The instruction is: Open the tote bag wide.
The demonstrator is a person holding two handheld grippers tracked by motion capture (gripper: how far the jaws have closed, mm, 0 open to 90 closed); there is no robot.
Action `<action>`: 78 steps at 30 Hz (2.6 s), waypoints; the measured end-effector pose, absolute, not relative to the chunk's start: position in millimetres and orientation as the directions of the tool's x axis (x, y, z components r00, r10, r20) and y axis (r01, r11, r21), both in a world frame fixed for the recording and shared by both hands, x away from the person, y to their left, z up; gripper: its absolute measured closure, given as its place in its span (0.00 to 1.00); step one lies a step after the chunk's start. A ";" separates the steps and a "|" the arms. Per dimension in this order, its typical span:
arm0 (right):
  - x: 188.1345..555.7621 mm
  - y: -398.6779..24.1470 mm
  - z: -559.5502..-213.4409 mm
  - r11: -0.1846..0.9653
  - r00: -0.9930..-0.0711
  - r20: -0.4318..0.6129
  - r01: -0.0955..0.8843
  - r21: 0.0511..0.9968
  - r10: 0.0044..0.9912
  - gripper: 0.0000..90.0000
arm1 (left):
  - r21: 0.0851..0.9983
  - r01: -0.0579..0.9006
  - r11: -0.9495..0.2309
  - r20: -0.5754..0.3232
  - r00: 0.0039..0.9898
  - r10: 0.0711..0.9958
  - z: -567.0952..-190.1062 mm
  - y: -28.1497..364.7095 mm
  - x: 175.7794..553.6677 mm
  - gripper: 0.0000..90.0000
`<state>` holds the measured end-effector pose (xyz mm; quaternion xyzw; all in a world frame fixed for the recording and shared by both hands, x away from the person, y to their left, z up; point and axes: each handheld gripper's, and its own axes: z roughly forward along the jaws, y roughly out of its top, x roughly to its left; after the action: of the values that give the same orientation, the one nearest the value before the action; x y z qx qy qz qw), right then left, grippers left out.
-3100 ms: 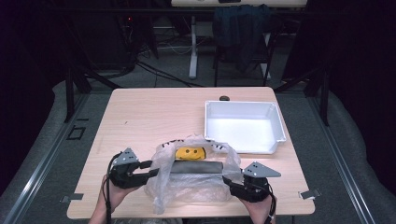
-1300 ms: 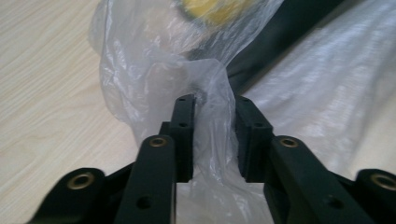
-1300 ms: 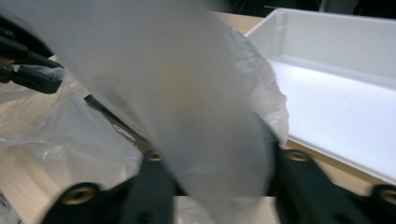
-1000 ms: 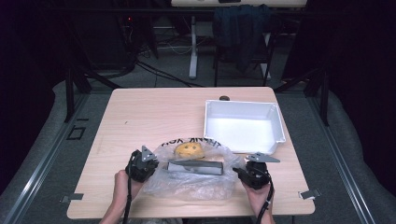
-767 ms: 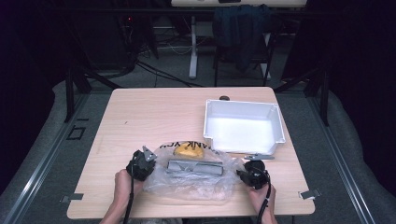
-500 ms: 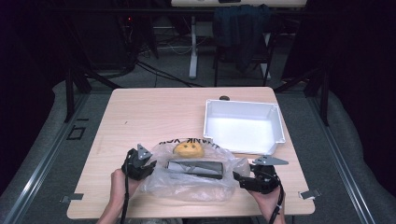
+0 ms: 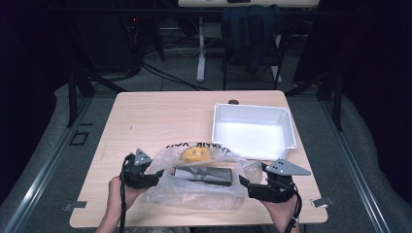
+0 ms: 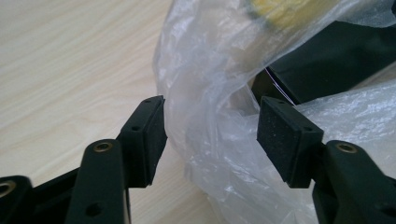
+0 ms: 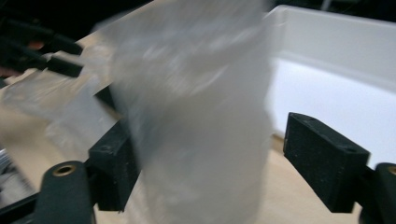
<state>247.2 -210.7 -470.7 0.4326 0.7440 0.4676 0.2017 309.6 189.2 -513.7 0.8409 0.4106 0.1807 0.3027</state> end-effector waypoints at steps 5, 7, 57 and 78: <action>255.8 -215.1 -475.8 0.150 -0.497 0.086 0.415 0.897 0.863 0.82 | 0.651 0.572 -0.499 0.062 0.615 0.786 -522.2 186.1 311.3 0.72; 270.5 -217.5 -492.7 0.155 -0.475 0.107 0.479 0.864 0.873 0.93 | 0.644 0.573 -0.508 0.088 0.604 0.792 -530.1 183.9 314.8 0.82; 315.1 -199.9 -560.3 0.380 -0.446 -0.047 0.697 0.608 0.894 1.00 | 0.568 0.606 -0.557 0.175 0.572 0.801 -562.9 185.1 335.7 0.97; 287.6 -229.5 -517.2 0.296 -0.515 0.102 0.631 0.717 0.851 0.41 | 0.687 0.548 -0.478 0.066 0.608 0.791 -503.0 208.3 315.5 0.48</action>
<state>287.6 -229.5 -517.2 0.4688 0.7905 0.3640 0.1512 315.5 208.3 -503.0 0.8382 0.3992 0.1910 0.3186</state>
